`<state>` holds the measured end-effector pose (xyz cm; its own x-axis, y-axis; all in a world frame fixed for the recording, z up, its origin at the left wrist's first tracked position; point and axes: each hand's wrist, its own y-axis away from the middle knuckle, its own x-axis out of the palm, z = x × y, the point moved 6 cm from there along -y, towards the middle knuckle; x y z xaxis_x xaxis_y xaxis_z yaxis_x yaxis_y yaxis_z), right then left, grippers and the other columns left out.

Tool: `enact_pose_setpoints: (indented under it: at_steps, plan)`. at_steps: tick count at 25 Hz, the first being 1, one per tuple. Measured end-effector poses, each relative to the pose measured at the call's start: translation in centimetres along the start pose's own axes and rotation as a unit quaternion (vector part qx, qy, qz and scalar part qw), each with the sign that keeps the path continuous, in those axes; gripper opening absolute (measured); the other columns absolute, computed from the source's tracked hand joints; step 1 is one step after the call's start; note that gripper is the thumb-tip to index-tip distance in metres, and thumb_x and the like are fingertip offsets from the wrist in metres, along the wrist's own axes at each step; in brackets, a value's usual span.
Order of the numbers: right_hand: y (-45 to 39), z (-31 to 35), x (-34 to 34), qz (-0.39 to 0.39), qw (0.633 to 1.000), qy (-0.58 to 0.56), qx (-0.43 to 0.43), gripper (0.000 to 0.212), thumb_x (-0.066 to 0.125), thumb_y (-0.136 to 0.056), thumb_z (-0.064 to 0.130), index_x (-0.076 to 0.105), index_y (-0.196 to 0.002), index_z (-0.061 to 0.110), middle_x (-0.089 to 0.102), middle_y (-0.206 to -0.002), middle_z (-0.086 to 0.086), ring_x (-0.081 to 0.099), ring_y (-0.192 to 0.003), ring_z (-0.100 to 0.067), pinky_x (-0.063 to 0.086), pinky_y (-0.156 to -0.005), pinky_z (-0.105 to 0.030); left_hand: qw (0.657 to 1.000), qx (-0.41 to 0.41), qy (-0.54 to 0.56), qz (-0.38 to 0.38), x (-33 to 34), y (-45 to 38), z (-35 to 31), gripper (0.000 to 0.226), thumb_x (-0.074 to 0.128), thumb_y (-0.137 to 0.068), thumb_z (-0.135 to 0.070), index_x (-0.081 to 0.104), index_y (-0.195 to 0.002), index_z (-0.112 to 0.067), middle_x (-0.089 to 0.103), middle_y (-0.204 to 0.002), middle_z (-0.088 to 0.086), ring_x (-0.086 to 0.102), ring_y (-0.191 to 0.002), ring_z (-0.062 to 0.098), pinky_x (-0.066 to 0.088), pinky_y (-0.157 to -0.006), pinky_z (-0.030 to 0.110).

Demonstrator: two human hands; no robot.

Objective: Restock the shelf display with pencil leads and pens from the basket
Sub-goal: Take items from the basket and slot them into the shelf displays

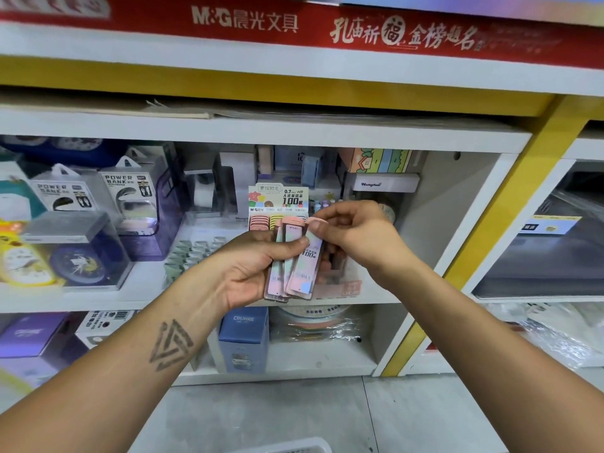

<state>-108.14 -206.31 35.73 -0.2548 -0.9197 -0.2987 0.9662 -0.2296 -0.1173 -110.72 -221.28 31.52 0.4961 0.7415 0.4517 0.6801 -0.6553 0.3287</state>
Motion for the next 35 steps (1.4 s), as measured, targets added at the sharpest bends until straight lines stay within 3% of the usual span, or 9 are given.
enact_pose_setpoints:
  at_steps: [2,4,8,13,20,25,29,32,35]
  plan:
    - [-0.3,0.4,-0.1,-0.035,0.998,-0.051,-0.011,0.011,0.072,-0.089,0.007,0.07,-0.097,-0.001,0.066,-0.07,-0.008,0.054,-0.046,-0.009,0.043,-0.042,-0.021,0.998,0.007,0.013,-0.053,-1.7,0.4,-0.8,0.04,0.069,-0.078,-0.003,0.065,-0.117,0.002,0.071,-0.108,0.025,0.072,-0.095,0.035,0.06,-0.074,0.051]
    - [-0.6,1.0,-0.5,-0.074,0.995,-0.042,-0.046,0.006,0.07,-0.091,0.008,0.069,-0.096,0.004,0.064,-0.07,-0.004,0.055,-0.046,-0.009,0.047,-0.043,-0.024,0.993,0.008,0.039,-0.11,-3.6,1.0,-1.9,0.029,0.063,-0.088,-0.007,0.063,-0.116,0.004,0.071,-0.104,0.027,0.074,-0.087,0.033,0.062,-0.066,0.048]
    - [-0.8,1.9,0.8,-0.076,0.983,0.088,-0.139,0.009,0.068,-0.095,0.019,0.07,-0.102,0.016,0.071,-0.082,-0.002,0.068,-0.067,-0.016,0.061,-0.068,-0.039,0.982,0.029,0.076,-0.169,-7.2,2.6,-3.9,0.03,0.039,-0.101,-0.007,0.05,-0.126,0.005,0.068,-0.111,0.032,0.07,-0.1,0.036,0.059,-0.08,0.048]
    - [-0.9,2.4,4.8,-0.045,0.948,0.227,-0.22,0.012,0.069,-0.094,0.027,0.066,-0.104,0.022,0.07,-0.085,0.009,0.067,-0.076,-0.01,0.058,-0.073,-0.039,0.977,0.051,0.079,-0.19,-8.4,3.9,-4.4,0.022,0.037,-0.103,-0.002,0.052,-0.119,0.0,0.066,-0.115,0.031,0.069,-0.099,0.035,0.059,-0.076,0.049]
    - [-1.8,1.6,7.8,-0.032,0.921,0.297,-0.252,0.013,0.061,-0.099,0.026,0.061,-0.105,0.015,0.071,-0.086,-0.005,0.066,-0.078,-0.025,0.055,-0.069,-0.043,0.974,0.043,0.035,-0.22,-9.8,4.6,-4.3,0.02,0.05,-0.098,-0.001,0.058,-0.116,-0.002,0.072,-0.094,0.028,0.074,-0.068,0.033,0.057,-0.047,0.04]
    - [-2.5,1.4,8.9,-0.035,0.917,0.306,-0.252,0.016,0.061,-0.097,0.027,0.063,-0.105,0.013,0.072,-0.09,-0.007,0.066,-0.082,-0.03,0.054,-0.071,-0.044,0.972,0.044,-0.006,-0.23,-10.6,4.6,-4.0,0.022,0.056,-0.094,0.001,0.063,-0.114,-0.003,0.074,-0.091,0.023,0.075,-0.075,0.033,0.06,-0.057,0.049]
    - [-3.0,2.0,9.1,-0.058,0.913,0.307,-0.261,0.015,0.063,-0.097,0.032,0.065,-0.1,0.017,0.071,-0.087,-0.003,0.064,-0.079,-0.027,0.053,-0.07,-0.042,0.973,0.05,-0.013,-0.226,-10.8,4.9,-4.2,0.02,0.057,-0.093,0.002,0.064,-0.111,-0.002,0.074,-0.089,0.023,0.075,-0.075,0.033,0.06,-0.057,0.05]
    - [-3.3,2.6,8.3,-0.1,0.913,0.284,-0.276,0.011,0.065,-0.096,0.03,0.066,-0.101,0.02,0.072,-0.087,0.001,0.064,-0.077,-0.022,0.053,-0.069,-0.041,0.972,0.052,-0.01,-0.228,-11.0,5.1,-4.3,0.023,0.057,-0.093,0.003,0.064,-0.114,-0.001,0.074,-0.094,0.024,0.075,-0.075,0.032,0.06,-0.056,0.049]
    - [-3.7,1.6,8.8,-0.074,0.912,0.326,-0.24,0.015,0.064,-0.096,0.033,0.068,-0.099,0.019,0.07,-0.087,0.0,0.061,-0.079,-0.022,0.052,-0.07,-0.039,0.973,0.049,-0.012,-0.226,-10.8,5.2,-4.1,0.026,0.057,-0.092,0.004,0.063,-0.117,0.001,0.072,-0.102,0.026,0.074,-0.081,0.035,0.061,-0.061,0.051]
